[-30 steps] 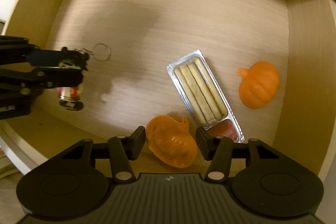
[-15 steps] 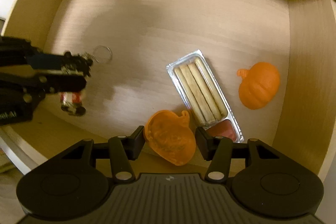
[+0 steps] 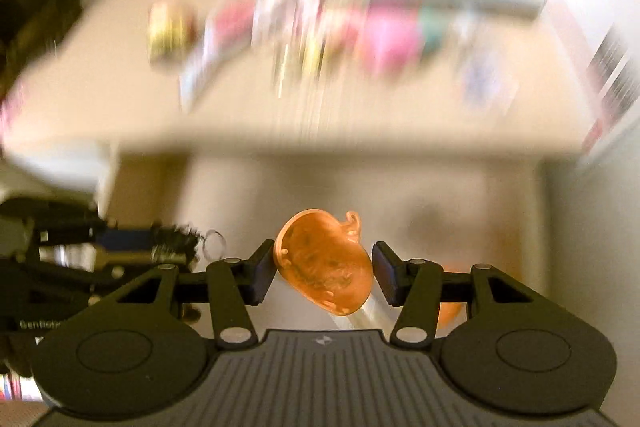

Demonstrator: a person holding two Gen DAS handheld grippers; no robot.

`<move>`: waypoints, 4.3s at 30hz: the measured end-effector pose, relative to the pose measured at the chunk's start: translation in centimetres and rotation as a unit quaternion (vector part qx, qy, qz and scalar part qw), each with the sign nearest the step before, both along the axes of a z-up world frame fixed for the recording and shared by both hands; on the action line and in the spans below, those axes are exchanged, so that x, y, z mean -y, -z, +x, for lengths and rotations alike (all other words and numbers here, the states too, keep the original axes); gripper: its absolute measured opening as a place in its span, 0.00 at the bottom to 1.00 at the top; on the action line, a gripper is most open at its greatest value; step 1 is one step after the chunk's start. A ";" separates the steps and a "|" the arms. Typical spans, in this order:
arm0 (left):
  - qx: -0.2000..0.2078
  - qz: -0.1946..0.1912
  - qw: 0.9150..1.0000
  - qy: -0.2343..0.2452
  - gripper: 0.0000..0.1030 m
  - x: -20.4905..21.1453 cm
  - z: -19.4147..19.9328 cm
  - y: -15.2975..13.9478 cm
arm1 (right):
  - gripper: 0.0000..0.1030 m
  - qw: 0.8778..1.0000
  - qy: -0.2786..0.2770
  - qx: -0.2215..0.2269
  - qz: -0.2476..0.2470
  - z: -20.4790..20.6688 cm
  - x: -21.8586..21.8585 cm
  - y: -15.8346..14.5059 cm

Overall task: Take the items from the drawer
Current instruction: 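Carry both items onto the desktop and open both tools, then move both tools into the drawer and grasp the biscuit stick tray with the right tool, then grasp the biscuit tray with the left tool while the right tool releases it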

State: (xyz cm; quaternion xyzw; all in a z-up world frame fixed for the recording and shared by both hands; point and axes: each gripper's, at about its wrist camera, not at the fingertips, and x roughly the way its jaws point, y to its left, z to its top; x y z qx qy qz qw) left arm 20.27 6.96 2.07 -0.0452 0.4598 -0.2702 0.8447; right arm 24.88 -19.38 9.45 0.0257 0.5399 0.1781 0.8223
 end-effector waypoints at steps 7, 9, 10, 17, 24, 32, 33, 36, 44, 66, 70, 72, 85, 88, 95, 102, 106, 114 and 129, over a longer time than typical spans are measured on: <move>0.112 -0.016 0.990 -0.083 0.33 -0.7 4.9 -4.9 | 0.50 0.979 0.056 0.198 -0.011 3.3 1.3 -8.7; 0.112 -0.013 0.989 -0.090 0.33 -0.2 6.1 -4.0 | 0.50 0.973 0.059 0.221 -0.019 4.4 1.0 -8.7; 0.111 -0.007 0.989 -0.093 0.33 0.1 6.7 -3.4 | 0.50 0.973 0.058 0.222 -0.020 4.9 1.0 -8.5; 0.084 0.047 0.988 -0.118 0.34 2.5 9.5 1.9 | 0.51 0.977 0.024 0.208 -0.051 8.3 -1.4 -2.6; 0.083 0.057 0.988 -0.117 0.36 2.6 10.2 3.0 | 0.48 0.977 -0.010 0.200 -0.077 10.0 -3.1 1.5; 0.080 0.061 0.988 -0.119 0.36 2.4 9.7 2.5 | 0.62 0.972 -0.022 0.219 -0.080 9.2 -2.6 0.5; 0.082 0.061 0.988 -0.119 0.36 2.4 9.5 2.3 | 0.62 0.972 -0.022 0.221 -0.079 8.8 -2.5 0.2; 0.090 0.056 0.987 -0.117 0.36 2.2 8.8 1.5 | 0.62 0.972 -0.019 0.222 -0.072 7.7 -2.0 -0.8; 0.120 0.040 0.986 -0.108 0.36 1.4 5.4 -1.3 | 0.69 0.975 -0.012 0.213 -0.068 3.3 -1.3 -2.4; -0.066 0.045 0.996 0.036 0.35 3.2 -2.1 10.2 | 0.51 0.977 -0.099 -0.116 -0.150 -4.5 -1.6 12.3; -0.081 0.038 0.996 0.017 0.35 2.2 -2.1 10.9 | 0.38 0.973 -0.107 -0.122 -0.166 -4.2 -2.2 13.1; -0.091 0.029 0.995 0.008 0.35 1.8 -1.5 11.1 | 0.34 0.973 -0.108 -0.123 -0.163 -3.9 -2.7 13.1; -0.110 0.018 0.991 -0.079 0.35 -1.8 -1.1 12.0 | 0.33 0.985 -0.082 -0.153 0.001 0.0 -8.8 12.4; -0.117 0.022 0.989 -0.086 0.35 -1.8 -1.2 12.4 | 0.37 0.988 -0.085 -0.131 0.012 -0.2 -9.3 11.5; -0.129 0.021 0.989 -0.075 0.35 -0.3 -0.8 13.1 | 0.59 0.996 -0.065 -0.026 -0.050 -1.8 -6.5 7.7; -0.121 0.027 0.990 -0.067 0.35 1.1 -0.5 12.8 | 0.69 0.989 -0.036 0.066 -0.125 -3.6 -2.8 5.4; -0.111 0.018 0.990 -0.086 0.35 1.3 -0.3 12.7 | 0.82 0.981 0.017 0.123 -0.147 -3.8 -0.1 4.2; -0.134 0.030 0.982 -0.128 0.35 2.7 0.5 13.7 | 0.82 0.984 0.015 0.071 -0.160 -4.5 1.7 6.3; -0.109 0.109 0.982 -0.108 0.43 6.6 1.3 14.7 | 0.82 0.981 0.015 0.086 -0.174 -6.1 1.5 5.8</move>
